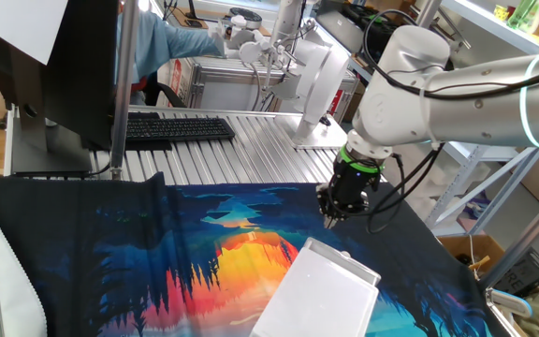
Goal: Grasp the handle and close the drawer
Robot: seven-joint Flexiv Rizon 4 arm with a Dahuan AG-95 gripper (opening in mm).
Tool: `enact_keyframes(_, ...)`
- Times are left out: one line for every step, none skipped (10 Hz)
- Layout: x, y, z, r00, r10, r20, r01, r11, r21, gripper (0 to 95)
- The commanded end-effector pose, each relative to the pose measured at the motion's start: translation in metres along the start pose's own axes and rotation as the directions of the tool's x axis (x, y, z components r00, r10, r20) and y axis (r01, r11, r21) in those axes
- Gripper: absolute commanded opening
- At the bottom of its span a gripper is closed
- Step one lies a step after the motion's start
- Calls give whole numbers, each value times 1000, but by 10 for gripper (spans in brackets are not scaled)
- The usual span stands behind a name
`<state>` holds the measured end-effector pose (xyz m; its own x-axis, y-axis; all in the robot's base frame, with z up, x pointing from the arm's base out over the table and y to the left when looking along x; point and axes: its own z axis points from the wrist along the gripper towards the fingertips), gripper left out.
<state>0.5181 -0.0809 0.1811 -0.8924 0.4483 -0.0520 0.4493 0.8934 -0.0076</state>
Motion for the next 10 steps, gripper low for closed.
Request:
enact_keyframes(0, 0, 0, 999, 41, 1, -41, 999, -9, 0)
enact_keyframes(0, 0, 0, 998, 55, 4, -55, 998, -9, 0)
enact_keyframes(0, 0, 0, 998, 65, 6, -65, 998, -8, 0)
enact_keyframes(0, 0, 0, 996, 87, 6, -87, 996, -9, 0)
enact_keyframes(0, 0, 0, 992, 126, 7, -126, 992, -8, 0)
enact_keyframes(0, 0, 0, 992, 128, 10, -128, 992, -3, 0)
enact_keyframes(0, 0, 0, 991, 131, 8, -131, 991, -4, 0)
enact_keyframes(0, 0, 0, 991, 130, 11, -130, 992, -2, 0)
enact_keyframes(0, 0, 0, 988, 152, 11, -152, 988, -2, 0)
enact_keyframes(0, 0, 0, 988, 153, 10, -153, 988, -2, 0)
